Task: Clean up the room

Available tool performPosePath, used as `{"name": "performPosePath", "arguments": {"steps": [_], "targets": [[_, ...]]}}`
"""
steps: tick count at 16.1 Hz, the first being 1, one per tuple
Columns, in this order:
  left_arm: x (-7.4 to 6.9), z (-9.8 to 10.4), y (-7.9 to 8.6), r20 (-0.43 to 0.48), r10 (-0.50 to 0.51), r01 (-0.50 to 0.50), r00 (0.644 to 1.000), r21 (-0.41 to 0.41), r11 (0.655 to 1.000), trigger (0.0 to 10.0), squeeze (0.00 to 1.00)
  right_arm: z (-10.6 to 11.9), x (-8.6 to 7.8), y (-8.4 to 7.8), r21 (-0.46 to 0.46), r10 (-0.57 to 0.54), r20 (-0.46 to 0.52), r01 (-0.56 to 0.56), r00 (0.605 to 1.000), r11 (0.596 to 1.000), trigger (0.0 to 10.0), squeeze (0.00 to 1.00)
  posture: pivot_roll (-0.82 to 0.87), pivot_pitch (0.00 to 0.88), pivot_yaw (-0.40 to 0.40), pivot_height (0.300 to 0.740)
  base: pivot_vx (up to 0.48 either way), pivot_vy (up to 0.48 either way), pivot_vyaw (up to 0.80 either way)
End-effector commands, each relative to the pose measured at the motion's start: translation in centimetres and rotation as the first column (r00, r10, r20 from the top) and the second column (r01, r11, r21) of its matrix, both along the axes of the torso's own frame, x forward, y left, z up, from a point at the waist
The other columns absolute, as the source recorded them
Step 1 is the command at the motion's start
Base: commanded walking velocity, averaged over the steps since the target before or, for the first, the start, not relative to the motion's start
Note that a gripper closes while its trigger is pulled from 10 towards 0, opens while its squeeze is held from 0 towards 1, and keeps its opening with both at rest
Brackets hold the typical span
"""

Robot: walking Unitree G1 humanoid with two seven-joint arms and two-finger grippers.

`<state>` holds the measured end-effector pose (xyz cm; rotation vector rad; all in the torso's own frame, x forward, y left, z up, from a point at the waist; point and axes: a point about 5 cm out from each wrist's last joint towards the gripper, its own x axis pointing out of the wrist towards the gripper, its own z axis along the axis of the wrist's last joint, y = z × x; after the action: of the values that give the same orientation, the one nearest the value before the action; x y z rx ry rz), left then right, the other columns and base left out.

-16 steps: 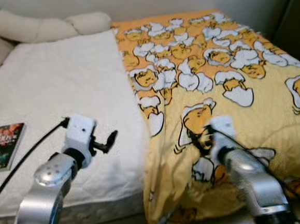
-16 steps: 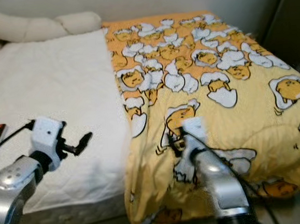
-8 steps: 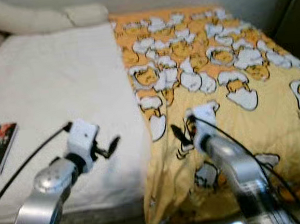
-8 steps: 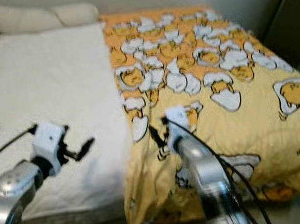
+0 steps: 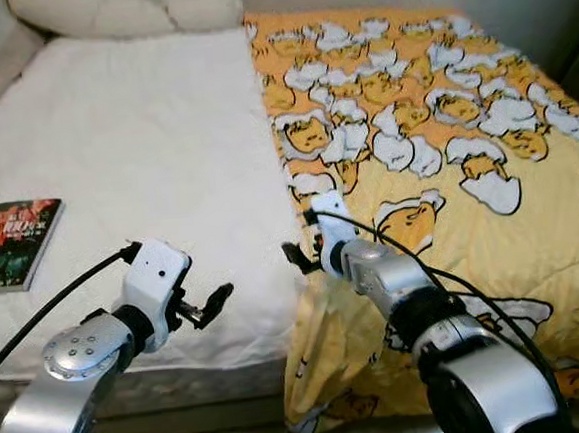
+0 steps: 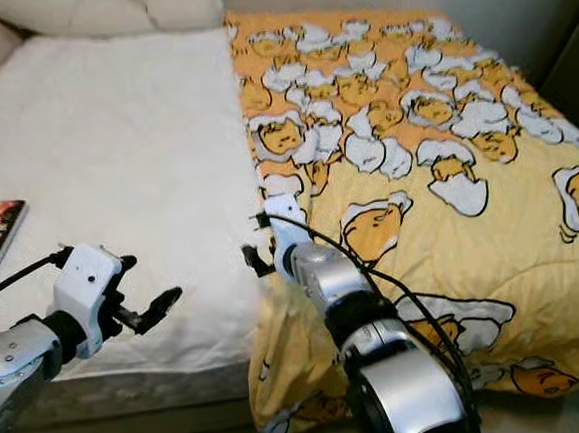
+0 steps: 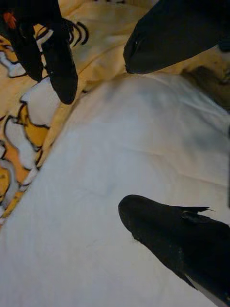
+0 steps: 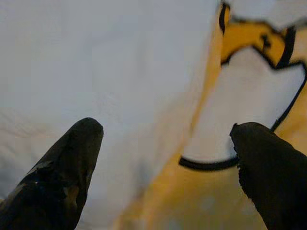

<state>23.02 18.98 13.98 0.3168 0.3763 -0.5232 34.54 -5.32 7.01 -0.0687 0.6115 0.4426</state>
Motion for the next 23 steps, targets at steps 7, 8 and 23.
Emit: {"name": "performPosePath", "arguments": {"steps": [7, 8, 23], "targets": [[-0.6, 0.6, -0.8, -0.035, -0.039, 0.039, 0.999, -0.003, 0.999, 10.0, 0.00, -1.0, -0.2, 0.8, -0.085, -0.011, -0.053, 0.007, 0.999, 0.996, 0.0, 0.00, 0.00, 0.181, -0.051, 0.740, 0.000, 0.000, 0.00], [-0.5, 0.6, -0.8, -0.035, -0.038, 0.037, 0.999, -0.005, 0.999, 10.0, 0.00, -0.8, -0.1, 0.9, -0.073, -0.012, -0.046, 0.009, 0.999, 0.997, 0.0, 0.00, -0.01, 0.178, -0.051, 0.740, 0.000, 0.000, 0.00], [-0.2, 0.2, -1.0, -0.032, -0.035, 0.034, 0.999, -0.019, 0.999, 10.0, 0.00, -0.8, -0.3, 1.4, -0.065, 0.069, -0.039, -0.071, 0.997, 0.995, 0.0, 0.00, -0.06, 0.125, -0.047, 0.740, 0.000, 0.000, 0.00]]}}
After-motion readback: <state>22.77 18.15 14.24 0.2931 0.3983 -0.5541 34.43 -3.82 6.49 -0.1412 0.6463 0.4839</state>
